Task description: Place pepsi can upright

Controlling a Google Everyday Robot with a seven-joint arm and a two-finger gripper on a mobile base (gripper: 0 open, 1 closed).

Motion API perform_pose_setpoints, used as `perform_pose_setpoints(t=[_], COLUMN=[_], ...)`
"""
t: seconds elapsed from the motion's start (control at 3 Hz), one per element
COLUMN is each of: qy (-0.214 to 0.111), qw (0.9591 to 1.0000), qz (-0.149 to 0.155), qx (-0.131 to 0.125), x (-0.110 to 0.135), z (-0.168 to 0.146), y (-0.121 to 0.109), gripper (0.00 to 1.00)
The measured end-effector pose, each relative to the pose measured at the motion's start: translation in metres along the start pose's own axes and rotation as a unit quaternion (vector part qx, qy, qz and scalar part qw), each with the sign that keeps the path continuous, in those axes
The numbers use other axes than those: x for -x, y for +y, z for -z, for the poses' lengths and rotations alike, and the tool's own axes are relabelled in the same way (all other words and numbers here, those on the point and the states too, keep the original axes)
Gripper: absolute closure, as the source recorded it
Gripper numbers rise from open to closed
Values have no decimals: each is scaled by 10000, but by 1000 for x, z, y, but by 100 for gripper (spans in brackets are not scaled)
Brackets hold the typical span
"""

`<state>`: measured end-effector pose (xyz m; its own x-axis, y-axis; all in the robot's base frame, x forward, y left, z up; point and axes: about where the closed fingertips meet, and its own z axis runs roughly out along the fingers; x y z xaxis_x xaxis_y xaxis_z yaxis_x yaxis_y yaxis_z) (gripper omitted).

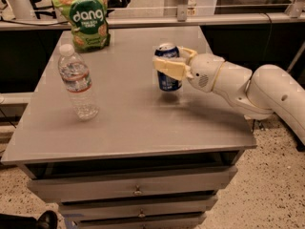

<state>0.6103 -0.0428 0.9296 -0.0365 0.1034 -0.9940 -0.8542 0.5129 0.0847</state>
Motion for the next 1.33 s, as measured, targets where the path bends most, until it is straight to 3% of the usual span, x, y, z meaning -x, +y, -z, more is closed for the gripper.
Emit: perform_pose_setpoints(t=[0.67,1.0,1.33], qy=[89,131,132], qw=[9996,9994,9994], qz=[145,149,149], qx=[213,268,268], x=[-28,-32,-28], z=[19,22,22], y=[6,8,8], gripper=[100,85,61])
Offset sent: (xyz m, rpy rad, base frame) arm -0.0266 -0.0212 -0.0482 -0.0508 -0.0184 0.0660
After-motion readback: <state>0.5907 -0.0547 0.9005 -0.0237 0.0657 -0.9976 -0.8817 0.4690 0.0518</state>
